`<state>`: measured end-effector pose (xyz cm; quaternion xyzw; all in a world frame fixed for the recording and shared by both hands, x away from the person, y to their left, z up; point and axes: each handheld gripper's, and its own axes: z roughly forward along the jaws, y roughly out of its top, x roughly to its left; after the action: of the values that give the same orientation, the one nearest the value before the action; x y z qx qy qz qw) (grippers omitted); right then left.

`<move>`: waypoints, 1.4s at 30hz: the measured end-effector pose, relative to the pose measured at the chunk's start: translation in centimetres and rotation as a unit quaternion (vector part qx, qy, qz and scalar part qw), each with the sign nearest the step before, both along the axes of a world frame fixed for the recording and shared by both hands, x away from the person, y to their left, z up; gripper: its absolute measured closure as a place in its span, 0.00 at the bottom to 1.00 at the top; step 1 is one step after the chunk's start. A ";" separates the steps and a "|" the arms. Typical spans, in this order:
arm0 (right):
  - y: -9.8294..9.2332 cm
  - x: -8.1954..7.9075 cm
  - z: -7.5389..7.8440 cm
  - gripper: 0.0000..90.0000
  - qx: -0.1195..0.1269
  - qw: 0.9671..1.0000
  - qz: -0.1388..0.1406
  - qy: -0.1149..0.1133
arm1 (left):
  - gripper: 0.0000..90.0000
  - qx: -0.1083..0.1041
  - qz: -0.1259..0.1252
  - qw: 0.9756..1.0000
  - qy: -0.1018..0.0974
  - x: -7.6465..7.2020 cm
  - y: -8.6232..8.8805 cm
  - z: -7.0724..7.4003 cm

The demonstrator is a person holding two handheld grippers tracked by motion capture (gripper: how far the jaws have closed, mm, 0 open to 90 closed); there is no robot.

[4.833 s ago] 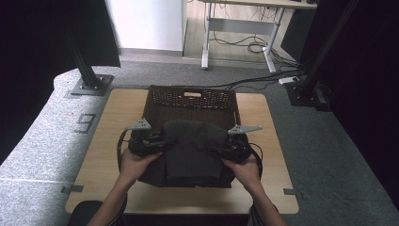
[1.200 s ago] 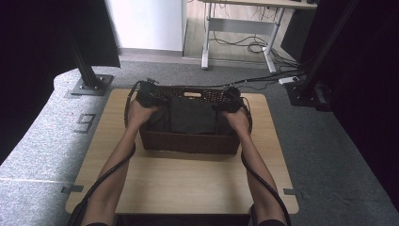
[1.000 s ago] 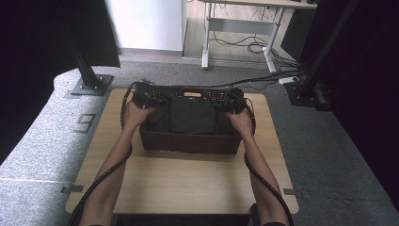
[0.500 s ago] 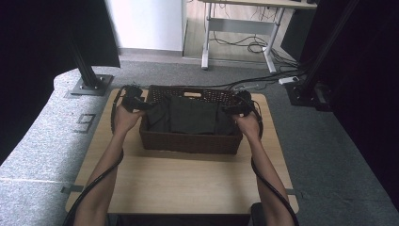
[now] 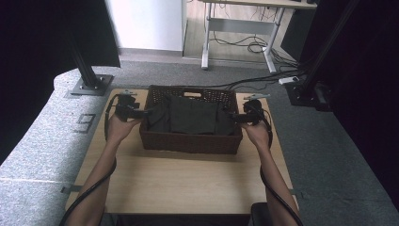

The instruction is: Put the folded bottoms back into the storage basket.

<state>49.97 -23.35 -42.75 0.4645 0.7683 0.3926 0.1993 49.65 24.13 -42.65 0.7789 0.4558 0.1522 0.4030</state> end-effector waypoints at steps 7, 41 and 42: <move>-1.2 -3.2 -0.1 0.08 0.016 1.000 0.021 -0.010 | 0.08 -0.007 -0.029 1.000 -0.005 -3.8 1.0 -0.1; -2.6 -11.1 -13.0 0.00 -0.049 0.998 -0.008 0.038 | 0.00 0.098 -0.041 0.994 0.034 -12.5 1.2 -12.2; -2.6 -11.1 -13.0 0.00 -0.049 0.998 -0.008 0.038 | 0.00 0.098 -0.041 0.994 0.034 -12.6 1.2 -12.2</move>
<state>38.90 -25.96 -55.71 0.4754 0.7897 0.3350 0.1953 37.10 25.31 -54.84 0.8371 0.4200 0.1533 0.3153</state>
